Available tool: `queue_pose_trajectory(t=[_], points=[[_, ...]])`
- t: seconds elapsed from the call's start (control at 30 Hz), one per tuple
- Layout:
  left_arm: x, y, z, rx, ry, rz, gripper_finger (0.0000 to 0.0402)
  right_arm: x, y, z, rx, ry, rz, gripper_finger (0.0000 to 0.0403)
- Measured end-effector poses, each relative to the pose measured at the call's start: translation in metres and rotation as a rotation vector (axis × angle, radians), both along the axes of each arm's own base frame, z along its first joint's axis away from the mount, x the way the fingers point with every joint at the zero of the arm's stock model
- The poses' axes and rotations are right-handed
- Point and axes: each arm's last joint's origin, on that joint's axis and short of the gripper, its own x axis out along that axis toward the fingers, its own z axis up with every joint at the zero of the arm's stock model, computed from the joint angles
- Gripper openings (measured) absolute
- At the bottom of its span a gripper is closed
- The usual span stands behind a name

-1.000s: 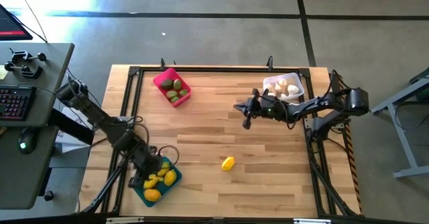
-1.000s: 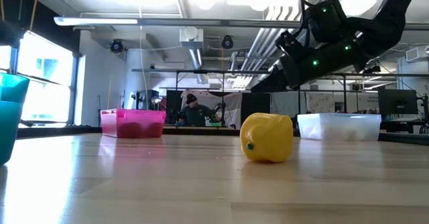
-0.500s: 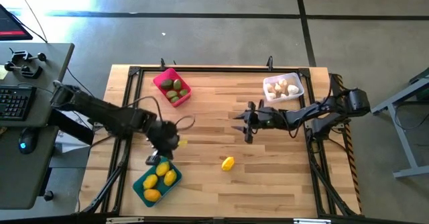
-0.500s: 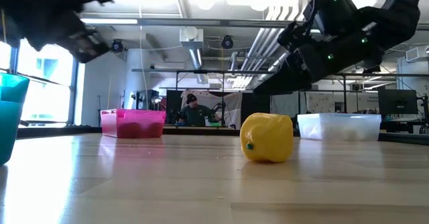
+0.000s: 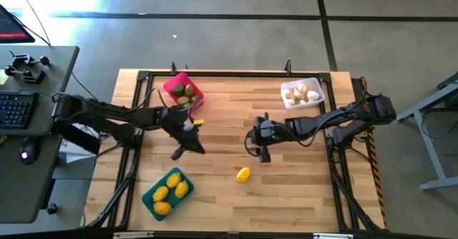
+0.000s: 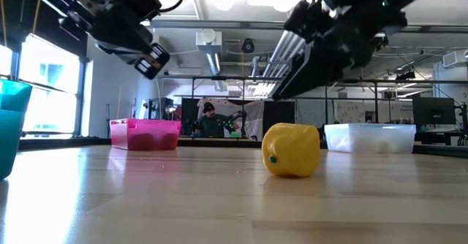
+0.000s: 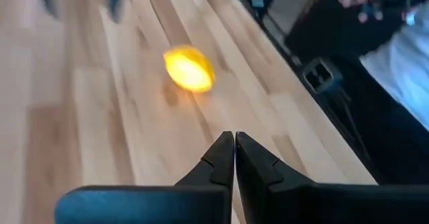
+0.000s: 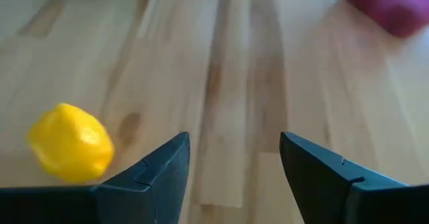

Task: Sort produce into baskets
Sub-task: Put the yellow lemon in the blue bin

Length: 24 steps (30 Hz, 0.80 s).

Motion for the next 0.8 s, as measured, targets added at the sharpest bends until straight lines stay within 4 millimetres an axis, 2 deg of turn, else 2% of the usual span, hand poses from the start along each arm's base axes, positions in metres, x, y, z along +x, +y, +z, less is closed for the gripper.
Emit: queue_pose_trajectory(t=[0.2, 0.4, 0.5, 0.67, 0.7, 0.73, 0.8], points=[[0.001, 0.010, -0.001, 0.008, -0.126, 0.047, 0.0000, 0.005, 0.009, 0.017, 0.016, 0.074, 0.033, 0.0223], [0.003, 0.017, 0.003, 0.065, -0.205, 0.089, 0.0000, 0.013, 0.010, 0.035, 0.057, 0.055, 0.002, 0.0209], [0.004, 0.018, 0.006, 0.090, -0.248, 0.105, 0.0000, 0.015, 0.011, 0.041, 0.040, 0.065, 0.030, 0.0167], [0.005, 0.017, 0.006, 0.094, -0.256, 0.102, 0.0000, 0.014, 0.012, 0.046, 0.048, 0.106, 0.068, 0.0034], [0.005, 0.017, 0.006, 0.094, -0.255, 0.102, 0.0000, 0.013, 0.013, 0.046, 0.039, 0.113, 0.078, 0.0017], [0.005, 0.017, 0.006, 0.094, -0.256, 0.102, 0.0000, 0.013, 0.014, 0.045, 0.032, 0.119, 0.088, 0.0012], [0.005, 0.018, 0.006, 0.095, -0.257, 0.103, 0.0000, 0.013, 0.015, 0.045, 0.023, 0.123, 0.100, 0.0031]])
